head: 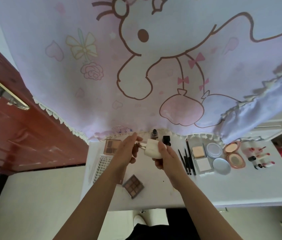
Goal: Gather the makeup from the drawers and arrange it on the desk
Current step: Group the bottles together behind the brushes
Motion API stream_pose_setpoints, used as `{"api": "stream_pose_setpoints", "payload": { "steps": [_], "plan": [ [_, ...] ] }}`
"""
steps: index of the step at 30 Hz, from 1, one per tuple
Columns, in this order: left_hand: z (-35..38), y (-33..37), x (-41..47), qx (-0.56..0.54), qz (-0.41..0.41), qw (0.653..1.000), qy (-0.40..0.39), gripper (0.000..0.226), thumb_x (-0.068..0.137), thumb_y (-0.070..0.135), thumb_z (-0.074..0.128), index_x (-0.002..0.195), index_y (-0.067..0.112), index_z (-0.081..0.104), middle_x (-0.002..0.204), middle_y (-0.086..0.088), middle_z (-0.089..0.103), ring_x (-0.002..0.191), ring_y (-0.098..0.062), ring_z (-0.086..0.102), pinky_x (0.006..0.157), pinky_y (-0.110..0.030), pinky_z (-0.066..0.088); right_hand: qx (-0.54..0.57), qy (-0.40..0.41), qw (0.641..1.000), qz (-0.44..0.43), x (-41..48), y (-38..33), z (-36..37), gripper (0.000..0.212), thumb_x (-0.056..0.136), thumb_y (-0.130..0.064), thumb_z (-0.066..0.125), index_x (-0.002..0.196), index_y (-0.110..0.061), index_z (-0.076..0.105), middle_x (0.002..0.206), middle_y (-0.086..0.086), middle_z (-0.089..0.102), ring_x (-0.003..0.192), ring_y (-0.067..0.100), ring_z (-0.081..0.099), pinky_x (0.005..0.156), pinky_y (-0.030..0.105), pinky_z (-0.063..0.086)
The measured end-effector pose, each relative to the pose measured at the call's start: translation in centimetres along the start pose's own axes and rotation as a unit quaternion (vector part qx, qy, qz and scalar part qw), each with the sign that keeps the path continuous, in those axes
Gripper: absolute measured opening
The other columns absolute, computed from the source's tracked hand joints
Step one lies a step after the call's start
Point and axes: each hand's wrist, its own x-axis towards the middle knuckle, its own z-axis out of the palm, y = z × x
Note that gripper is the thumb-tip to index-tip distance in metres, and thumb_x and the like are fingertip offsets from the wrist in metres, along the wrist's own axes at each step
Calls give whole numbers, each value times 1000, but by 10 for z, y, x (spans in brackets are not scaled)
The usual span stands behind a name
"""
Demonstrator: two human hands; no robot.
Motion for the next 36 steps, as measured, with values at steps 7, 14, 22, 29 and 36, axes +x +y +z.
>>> {"api": "stream_pose_setpoints", "payload": {
  "steps": [7,14,22,29,36],
  "plan": [
    [-8,-5,-4,179,100,978,-37,18,90,40,66,104,28,64,102,0,64,82,-8,55,69,-21,47,93,-2,995,32,-8,5,-1,45,102,-48,45,116,-9,61,72,3,60,61,11,53,62,27,45],
    [2,-10,0,247,147,958,-21,21,91,45,62,89,24,60,90,8,63,79,-9,56,72,-24,47,164,-7,984,70,-16,9,-4,34,103,-42,46,113,-11,56,76,7,60,61,13,54,61,28,47],
    [7,-10,-3,101,17,994,38,36,100,50,43,104,17,58,69,-1,52,58,-11,45,49,-25,36,8,-11,1000,-8,-15,1,2,28,104,-38,45,117,-18,60,86,6,61,66,11,55,62,26,46],
    [-16,-11,-9,181,98,974,-94,22,95,41,57,110,30,68,84,-5,58,72,-9,50,66,-23,43,155,-2,982,105,-8,3,-3,36,102,-42,51,110,-8,60,68,6,60,57,14,52,55,25,44],
    [-8,-11,-12,165,6,986,24,54,94,62,44,88,12,63,80,1,62,69,-13,56,65,-27,44,73,-38,996,41,-10,3,2,40,103,-43,46,118,-9,62,78,5,60,65,14,53,62,27,44]
  ]
}}
